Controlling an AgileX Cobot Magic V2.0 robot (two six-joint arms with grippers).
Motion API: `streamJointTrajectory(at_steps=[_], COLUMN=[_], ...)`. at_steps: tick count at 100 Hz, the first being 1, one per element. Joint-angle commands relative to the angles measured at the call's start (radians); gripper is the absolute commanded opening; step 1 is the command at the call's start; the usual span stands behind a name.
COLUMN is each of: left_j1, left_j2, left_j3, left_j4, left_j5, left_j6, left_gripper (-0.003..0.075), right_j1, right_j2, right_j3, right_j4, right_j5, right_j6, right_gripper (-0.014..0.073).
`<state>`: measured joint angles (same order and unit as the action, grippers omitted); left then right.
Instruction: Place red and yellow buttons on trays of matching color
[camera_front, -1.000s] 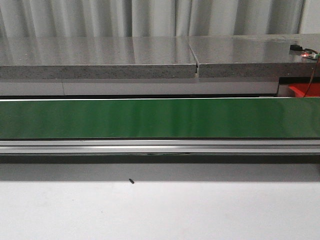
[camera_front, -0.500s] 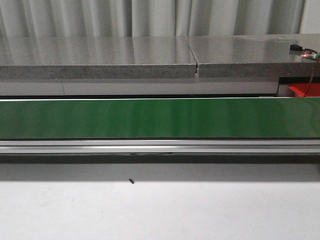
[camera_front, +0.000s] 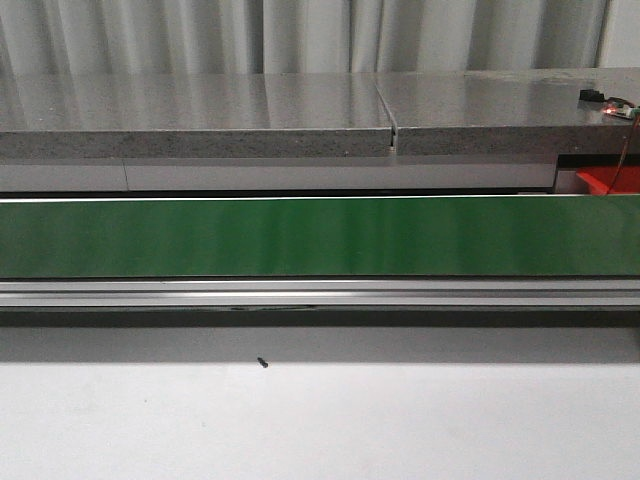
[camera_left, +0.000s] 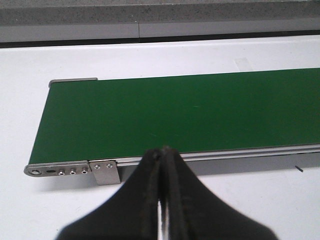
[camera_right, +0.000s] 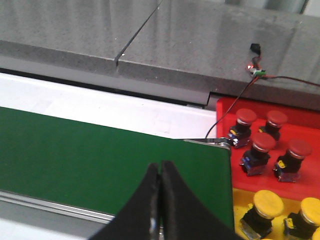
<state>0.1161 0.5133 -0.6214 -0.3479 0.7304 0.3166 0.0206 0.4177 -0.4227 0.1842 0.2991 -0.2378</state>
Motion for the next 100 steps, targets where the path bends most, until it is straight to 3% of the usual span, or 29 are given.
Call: streamJointTrajectory(at_steps=[1, 41, 59, 100], left_j1=[-0.004, -0.004, -0.004, -0.004], left_j2=[0.001, 0.001, 0.003, 0.003], left_j3=[-0.029, -0.029, -0.029, -0.029], left_j4=[-0.026, -0.026, -0.026, -0.026], left_j5=[-0.063, -0.063, -0.062, -0.062], left_j6=[-0.004, -0.004, -0.004, -0.004], left_gripper=[-0.0020, -0.0020, -0.0020, -0.0020], right_j1=[0.001, 0.001, 0.001, 0.001], right_j2=[-0.084, -0.453, -0.442, -0.442], right_j3=[0.045, 0.341, 0.434, 0.434], right_j4=[-0.041, -0.044, -0.044, -0.084], right_j5=[-0.149, -0.190, -0.269, -0.266], right_j6=[0.030, 0.033, 0.082, 0.084], right_gripper=[-0.0068, -0.0068, -0.0068, -0.0068])
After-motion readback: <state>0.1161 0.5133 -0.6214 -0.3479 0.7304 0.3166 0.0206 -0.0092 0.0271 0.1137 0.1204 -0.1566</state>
